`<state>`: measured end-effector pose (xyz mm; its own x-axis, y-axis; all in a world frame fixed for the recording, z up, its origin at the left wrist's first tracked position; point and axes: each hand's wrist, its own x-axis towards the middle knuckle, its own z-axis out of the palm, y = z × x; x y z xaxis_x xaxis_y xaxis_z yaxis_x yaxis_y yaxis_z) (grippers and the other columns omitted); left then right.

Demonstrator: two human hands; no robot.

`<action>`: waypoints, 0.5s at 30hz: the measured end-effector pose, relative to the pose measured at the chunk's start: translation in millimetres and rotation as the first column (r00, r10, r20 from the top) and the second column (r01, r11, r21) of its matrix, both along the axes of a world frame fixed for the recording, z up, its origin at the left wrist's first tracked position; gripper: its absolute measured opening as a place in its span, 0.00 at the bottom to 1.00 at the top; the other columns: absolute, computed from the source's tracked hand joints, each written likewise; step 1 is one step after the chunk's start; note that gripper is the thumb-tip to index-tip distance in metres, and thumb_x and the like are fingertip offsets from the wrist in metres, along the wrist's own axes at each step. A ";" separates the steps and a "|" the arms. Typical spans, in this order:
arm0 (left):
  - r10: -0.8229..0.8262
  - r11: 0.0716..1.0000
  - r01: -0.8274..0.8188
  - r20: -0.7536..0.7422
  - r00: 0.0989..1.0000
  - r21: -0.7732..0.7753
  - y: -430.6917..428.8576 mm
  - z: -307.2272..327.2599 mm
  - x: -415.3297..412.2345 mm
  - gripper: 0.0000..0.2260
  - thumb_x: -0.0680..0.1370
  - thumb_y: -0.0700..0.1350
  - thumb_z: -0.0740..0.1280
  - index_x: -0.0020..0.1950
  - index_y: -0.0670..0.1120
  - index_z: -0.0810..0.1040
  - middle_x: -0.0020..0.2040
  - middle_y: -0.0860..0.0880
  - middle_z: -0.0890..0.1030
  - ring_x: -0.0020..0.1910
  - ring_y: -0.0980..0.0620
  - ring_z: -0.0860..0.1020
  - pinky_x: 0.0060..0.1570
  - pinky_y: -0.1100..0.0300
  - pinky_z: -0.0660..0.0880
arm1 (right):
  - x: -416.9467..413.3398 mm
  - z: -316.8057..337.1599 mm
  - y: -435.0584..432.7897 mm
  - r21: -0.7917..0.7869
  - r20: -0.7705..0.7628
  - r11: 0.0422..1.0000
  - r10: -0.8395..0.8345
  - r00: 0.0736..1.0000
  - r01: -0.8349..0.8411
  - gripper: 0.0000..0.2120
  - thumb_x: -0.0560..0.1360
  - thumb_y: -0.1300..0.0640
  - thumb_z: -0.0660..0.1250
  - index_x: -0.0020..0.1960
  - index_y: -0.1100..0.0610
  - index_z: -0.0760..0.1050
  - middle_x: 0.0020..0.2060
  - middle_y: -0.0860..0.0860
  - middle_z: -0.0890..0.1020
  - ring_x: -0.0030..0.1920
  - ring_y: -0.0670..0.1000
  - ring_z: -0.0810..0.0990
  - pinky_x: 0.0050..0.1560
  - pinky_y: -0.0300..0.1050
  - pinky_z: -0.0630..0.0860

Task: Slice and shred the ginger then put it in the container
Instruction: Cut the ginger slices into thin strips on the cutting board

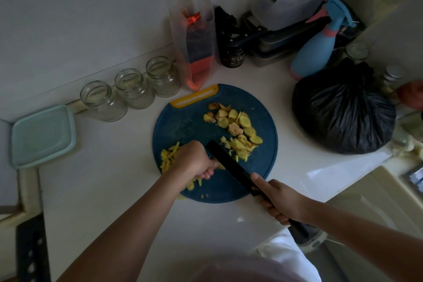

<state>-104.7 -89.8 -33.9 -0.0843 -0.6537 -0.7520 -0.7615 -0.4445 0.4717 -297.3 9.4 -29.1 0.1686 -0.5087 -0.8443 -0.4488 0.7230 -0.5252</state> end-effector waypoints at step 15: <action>-0.025 0.998 0.025 0.005 1.000 0.057 -6.4 0.1 -3.2 0.11 0.78 0.43 0.68 0.44 0.35 0.80 0.33 0.45 0.79 0.26 0.56 0.76 0.26 0.68 0.72 | 38.6 -3.6 -16.2 -0.240 -0.153 0.971 -0.053 0.987 0.015 0.32 0.78 0.33 0.48 0.29 0.57 0.64 0.23 0.51 0.69 0.17 0.44 0.65 0.22 0.35 0.65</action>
